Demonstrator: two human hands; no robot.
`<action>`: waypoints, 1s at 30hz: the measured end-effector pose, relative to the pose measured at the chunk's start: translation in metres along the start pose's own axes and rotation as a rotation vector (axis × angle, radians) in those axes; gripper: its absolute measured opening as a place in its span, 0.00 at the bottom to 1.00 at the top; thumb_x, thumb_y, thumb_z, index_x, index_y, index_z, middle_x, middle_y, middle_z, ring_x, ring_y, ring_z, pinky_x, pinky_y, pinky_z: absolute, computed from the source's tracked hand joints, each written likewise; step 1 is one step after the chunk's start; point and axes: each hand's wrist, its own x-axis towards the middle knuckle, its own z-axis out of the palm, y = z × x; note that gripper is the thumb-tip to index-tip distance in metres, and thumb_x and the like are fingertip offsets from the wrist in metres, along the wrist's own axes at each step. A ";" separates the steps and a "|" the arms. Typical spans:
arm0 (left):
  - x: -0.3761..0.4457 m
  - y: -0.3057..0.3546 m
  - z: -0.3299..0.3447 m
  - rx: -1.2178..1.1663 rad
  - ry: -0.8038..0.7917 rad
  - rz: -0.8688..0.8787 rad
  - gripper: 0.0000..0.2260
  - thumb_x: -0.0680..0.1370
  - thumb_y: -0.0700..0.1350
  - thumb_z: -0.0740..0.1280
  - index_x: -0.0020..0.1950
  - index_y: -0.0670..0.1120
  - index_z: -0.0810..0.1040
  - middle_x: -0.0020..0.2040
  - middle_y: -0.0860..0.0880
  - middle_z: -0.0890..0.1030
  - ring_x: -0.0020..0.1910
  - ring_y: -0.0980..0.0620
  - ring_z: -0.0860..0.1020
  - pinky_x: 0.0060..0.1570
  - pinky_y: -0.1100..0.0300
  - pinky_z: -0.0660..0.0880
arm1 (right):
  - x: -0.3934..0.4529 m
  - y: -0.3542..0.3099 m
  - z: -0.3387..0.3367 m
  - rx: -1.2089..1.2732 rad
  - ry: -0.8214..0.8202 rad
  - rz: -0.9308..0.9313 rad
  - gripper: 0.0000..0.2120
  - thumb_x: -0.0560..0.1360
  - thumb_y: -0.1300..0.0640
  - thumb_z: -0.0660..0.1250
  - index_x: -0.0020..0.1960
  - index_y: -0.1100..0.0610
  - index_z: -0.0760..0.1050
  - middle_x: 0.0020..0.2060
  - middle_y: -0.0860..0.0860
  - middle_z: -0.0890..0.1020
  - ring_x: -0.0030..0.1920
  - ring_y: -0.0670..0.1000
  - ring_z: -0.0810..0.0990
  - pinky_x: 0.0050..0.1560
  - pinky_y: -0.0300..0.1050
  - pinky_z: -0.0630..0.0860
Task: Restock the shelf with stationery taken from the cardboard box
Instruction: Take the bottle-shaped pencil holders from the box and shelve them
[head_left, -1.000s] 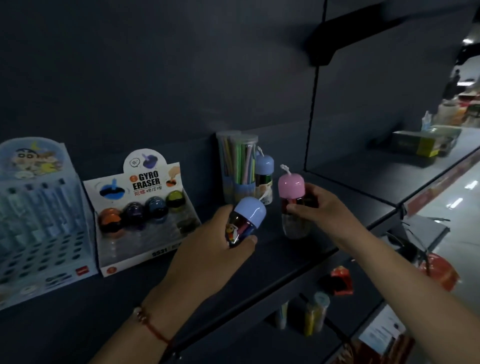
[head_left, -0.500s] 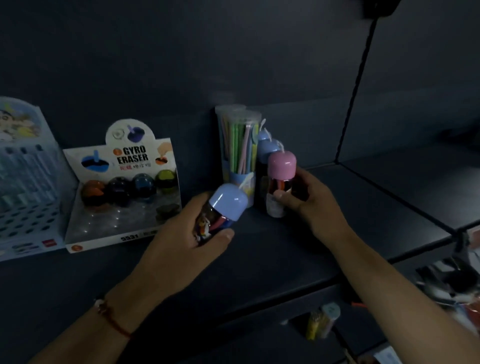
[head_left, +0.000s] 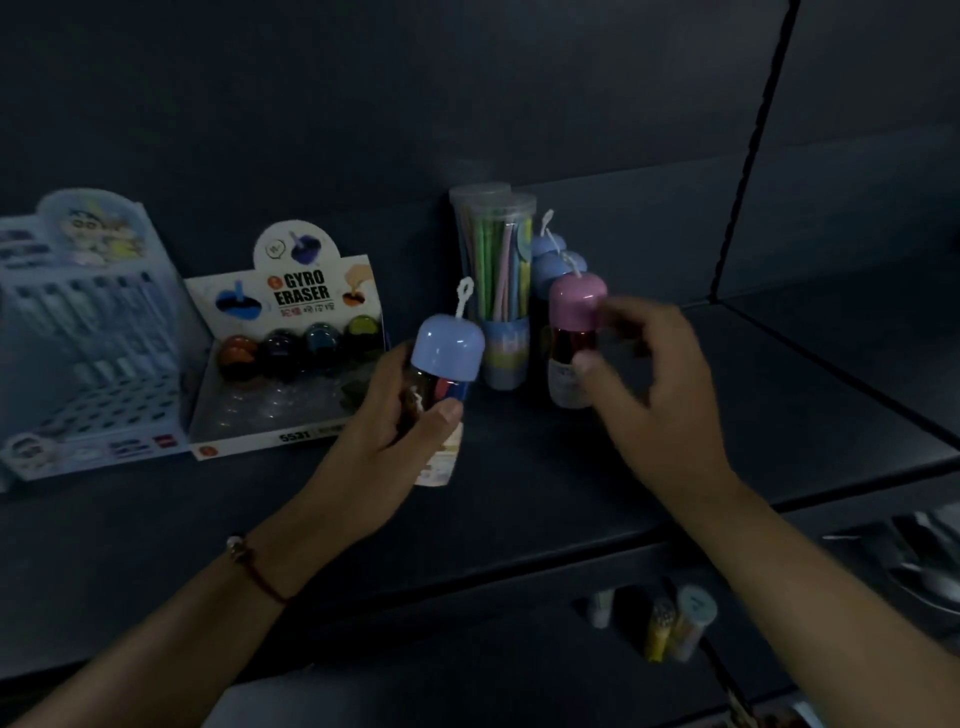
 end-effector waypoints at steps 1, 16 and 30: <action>-0.004 0.007 0.004 -0.055 -0.024 -0.019 0.18 0.82 0.49 0.61 0.70 0.62 0.62 0.57 0.72 0.74 0.60 0.71 0.72 0.53 0.78 0.67 | -0.013 -0.014 0.002 0.019 -0.082 -0.005 0.21 0.74 0.50 0.69 0.66 0.48 0.71 0.56 0.41 0.75 0.58 0.38 0.74 0.58 0.34 0.70; -0.047 0.062 0.064 -0.139 -0.010 0.033 0.39 0.65 0.64 0.64 0.75 0.52 0.64 0.66 0.54 0.75 0.63 0.62 0.75 0.53 0.76 0.69 | -0.077 -0.057 -0.027 0.229 -0.334 0.305 0.29 0.71 0.56 0.75 0.65 0.36 0.67 0.52 0.38 0.81 0.51 0.39 0.82 0.43 0.33 0.78; -0.041 0.005 0.054 0.745 -0.195 0.174 0.24 0.78 0.62 0.48 0.67 0.59 0.74 0.59 0.64 0.69 0.58 0.63 0.68 0.63 0.61 0.66 | -0.028 -0.004 -0.052 0.059 -0.355 0.321 0.29 0.67 0.61 0.78 0.61 0.44 0.69 0.50 0.41 0.81 0.48 0.34 0.80 0.46 0.25 0.73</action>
